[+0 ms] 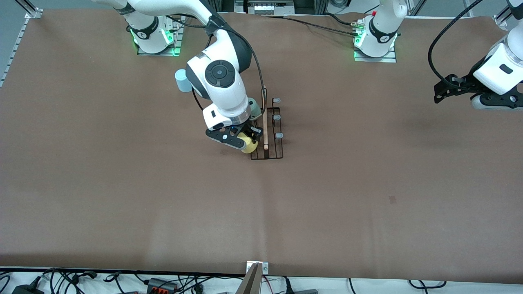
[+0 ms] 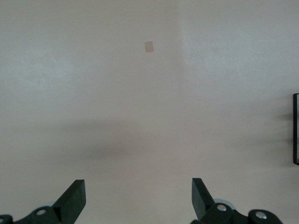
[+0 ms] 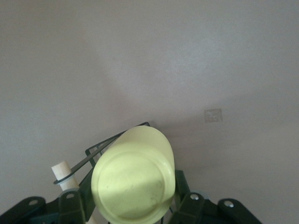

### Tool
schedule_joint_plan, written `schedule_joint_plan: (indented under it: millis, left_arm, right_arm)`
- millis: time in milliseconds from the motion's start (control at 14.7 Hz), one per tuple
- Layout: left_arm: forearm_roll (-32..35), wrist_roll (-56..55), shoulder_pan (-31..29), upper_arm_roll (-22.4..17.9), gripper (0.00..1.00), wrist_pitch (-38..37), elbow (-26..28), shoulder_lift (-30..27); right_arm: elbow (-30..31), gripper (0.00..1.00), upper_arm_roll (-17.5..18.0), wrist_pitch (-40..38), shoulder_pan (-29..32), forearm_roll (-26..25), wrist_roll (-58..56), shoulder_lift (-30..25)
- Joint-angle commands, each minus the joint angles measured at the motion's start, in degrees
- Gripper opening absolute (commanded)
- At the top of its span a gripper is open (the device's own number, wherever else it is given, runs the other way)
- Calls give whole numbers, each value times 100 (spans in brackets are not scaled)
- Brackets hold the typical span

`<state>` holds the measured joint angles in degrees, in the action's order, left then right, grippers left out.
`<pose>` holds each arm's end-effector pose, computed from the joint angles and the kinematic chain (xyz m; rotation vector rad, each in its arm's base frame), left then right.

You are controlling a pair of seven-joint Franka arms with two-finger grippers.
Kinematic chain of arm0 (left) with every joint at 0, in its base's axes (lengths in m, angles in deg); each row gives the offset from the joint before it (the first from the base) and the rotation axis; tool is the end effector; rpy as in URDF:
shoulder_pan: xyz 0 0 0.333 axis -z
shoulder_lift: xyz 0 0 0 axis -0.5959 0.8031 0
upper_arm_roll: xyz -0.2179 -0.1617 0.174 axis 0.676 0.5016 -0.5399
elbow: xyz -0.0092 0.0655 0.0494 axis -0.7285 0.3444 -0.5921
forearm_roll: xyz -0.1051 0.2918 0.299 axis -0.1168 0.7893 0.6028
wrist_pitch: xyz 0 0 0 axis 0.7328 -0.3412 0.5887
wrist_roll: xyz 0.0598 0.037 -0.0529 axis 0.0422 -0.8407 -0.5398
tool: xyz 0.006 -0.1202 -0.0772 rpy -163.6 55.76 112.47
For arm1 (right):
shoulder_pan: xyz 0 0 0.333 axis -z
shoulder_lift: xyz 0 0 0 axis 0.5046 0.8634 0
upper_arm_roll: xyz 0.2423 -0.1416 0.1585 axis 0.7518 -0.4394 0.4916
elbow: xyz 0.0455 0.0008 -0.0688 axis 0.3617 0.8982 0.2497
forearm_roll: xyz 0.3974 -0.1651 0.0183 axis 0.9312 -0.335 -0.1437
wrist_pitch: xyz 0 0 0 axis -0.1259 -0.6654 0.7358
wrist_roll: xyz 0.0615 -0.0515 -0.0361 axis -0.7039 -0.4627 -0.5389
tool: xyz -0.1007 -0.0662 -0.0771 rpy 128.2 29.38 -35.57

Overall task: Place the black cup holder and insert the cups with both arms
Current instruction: 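Slide the yellow cup onto a rack peg and release it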

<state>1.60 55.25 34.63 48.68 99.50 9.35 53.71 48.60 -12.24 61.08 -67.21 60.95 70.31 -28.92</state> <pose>0.5732 -0.0165 0.5574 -3.1013 0.0584 0.0554 0.5711 0.4902 0.2988 -2.9783 0.5891 -0.0929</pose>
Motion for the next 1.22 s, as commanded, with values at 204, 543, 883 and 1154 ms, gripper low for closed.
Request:
schedule_joint_plan:
  millis: [204, 543, 883, 1154]
  left_arm:
    - [-73, 89, 19, -28, 100, -89, -51, -8]
    - [-73, 89, 10, -28, 100, -89, -51, -8]
    - [-73, 89, 10, -28, 100, -89, -60, -8]
    - [-73, 89, 10, -28, 100, -97, -51, -8]
  right_arm:
    - [-99, 32, -3, -98, -212, -32, 323, 88]
    - [-37, 100, -3, -98, -212, -41, 280, 88]
    - [-20, 100, -3, -264, 121, -24, 95, -209]
    - [269, 100, -3, -940, 981, 3, -1247, -1034]
